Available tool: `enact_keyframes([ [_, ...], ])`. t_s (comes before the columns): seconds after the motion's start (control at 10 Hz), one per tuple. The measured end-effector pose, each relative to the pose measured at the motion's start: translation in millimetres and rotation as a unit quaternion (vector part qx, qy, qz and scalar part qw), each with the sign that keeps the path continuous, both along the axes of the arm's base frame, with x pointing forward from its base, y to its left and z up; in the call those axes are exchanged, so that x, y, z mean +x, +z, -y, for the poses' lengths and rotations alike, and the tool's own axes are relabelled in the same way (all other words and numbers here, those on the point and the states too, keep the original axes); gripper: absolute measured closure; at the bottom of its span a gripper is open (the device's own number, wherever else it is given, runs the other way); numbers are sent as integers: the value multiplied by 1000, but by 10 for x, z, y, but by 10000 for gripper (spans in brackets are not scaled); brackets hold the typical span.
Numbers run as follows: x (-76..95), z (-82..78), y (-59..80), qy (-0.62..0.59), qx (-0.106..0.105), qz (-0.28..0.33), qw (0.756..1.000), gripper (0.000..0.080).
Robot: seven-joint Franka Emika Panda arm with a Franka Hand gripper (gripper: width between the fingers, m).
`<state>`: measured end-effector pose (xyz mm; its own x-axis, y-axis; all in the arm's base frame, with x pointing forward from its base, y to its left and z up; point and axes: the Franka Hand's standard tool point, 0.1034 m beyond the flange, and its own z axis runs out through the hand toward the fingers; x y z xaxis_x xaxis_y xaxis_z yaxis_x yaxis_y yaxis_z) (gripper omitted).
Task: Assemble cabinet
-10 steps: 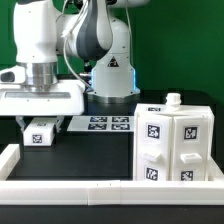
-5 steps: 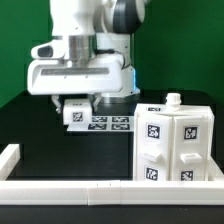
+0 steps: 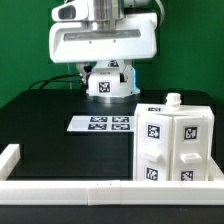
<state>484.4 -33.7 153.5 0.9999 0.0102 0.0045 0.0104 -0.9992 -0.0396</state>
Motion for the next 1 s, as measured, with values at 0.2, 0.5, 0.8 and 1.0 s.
enact_keyframes([
  [0.2,-25,-9,-33,1,0,-2,1000,239],
  [0.5,-21,-21,-31,3,0,-2,1000,238],
  [0.8,310,-397,202,39,4,12,999,238],
  [1.0,544,-615,288,16,10,20,1000,238],
])
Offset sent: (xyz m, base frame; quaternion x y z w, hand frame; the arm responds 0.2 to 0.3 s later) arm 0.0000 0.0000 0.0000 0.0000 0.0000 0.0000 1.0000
